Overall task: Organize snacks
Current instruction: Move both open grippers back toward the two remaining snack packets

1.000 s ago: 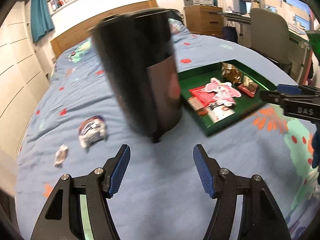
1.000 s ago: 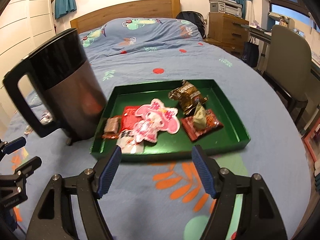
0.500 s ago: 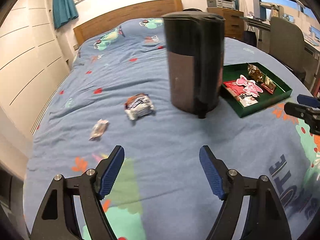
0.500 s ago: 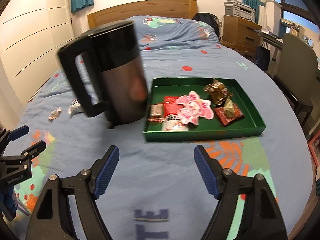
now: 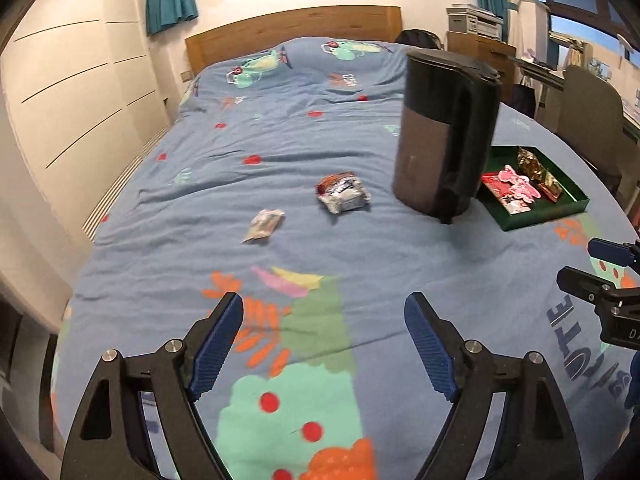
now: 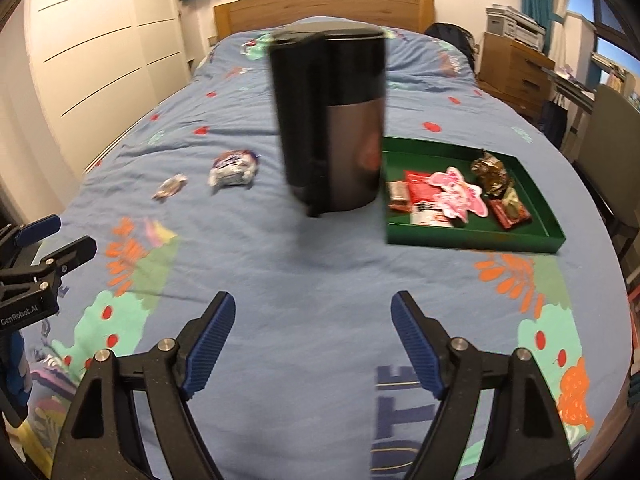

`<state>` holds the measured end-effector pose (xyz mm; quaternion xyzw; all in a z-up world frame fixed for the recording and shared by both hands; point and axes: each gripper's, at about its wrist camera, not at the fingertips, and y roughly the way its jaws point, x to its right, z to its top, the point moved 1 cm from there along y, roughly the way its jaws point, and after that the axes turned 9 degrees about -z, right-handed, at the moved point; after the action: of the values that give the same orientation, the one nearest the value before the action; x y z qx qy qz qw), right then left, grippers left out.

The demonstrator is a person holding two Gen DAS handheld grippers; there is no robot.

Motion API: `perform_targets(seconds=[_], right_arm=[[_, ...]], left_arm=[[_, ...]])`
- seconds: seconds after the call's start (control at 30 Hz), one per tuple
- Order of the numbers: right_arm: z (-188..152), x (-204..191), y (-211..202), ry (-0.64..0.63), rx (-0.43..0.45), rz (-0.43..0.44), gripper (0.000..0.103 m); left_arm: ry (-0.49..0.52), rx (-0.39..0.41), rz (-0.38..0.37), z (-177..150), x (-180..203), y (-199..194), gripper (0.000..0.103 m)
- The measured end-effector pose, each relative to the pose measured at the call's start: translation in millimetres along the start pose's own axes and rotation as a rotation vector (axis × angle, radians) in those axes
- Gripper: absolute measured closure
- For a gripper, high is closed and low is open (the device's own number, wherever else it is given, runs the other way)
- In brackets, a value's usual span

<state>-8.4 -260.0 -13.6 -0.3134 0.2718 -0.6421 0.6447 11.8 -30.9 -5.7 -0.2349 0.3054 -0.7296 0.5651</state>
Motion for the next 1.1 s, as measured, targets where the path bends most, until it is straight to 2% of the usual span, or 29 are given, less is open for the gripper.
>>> perform_targets(seconds=[0.2, 0.57, 0.87, 1.1], right_arm=[[4, -39, -9, -0.061, 0.006, 0.03, 0.0], [17, -101, -1, -0.166, 0.006, 0.063, 0.0], [34, -140, 29, -0.22, 0.001, 0.085, 0.0], [58, -160, 70, -0.222, 0.006, 0.092, 0.0]], left_arm=[[-0.082, 0.005, 0.024, -13, -36, -13, 0.018], [-0.19, 0.014, 0.035, -29, -87, -13, 0.015], [-0.266, 0.051, 0.033, -32, -125, -1, 0.012], [-0.302, 0.038, -0.005, -26, -142, 32, 0.011]])
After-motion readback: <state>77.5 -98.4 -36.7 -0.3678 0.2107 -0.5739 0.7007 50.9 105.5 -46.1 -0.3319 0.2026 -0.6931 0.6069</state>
